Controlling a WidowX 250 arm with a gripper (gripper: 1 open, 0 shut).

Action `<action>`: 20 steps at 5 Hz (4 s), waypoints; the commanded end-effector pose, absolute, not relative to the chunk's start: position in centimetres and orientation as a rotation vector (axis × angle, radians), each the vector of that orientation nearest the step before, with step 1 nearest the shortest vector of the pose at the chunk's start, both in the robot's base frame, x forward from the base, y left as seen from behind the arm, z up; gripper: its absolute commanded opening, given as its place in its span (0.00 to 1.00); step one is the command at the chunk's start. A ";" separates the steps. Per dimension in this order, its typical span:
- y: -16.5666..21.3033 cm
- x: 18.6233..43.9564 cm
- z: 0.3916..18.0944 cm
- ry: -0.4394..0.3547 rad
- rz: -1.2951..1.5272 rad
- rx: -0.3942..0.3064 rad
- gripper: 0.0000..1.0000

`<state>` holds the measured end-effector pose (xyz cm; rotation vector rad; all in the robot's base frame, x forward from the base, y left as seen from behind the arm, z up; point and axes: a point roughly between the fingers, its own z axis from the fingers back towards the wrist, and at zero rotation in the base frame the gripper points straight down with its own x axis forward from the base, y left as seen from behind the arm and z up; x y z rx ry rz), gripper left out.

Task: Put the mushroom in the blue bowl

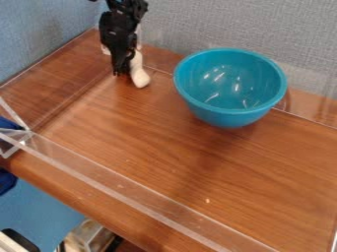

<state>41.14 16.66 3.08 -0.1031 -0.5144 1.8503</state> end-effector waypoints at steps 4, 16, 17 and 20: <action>17.6 41.5 4.7 -0.525 1.805 -0.169 0.00; -4.1 41.5 14.0 -0.412 1.274 -0.281 0.00; -3.6 41.6 13.5 -0.409 1.350 -0.253 0.00; -2.7 41.9 10.6 -0.346 1.482 -0.177 0.00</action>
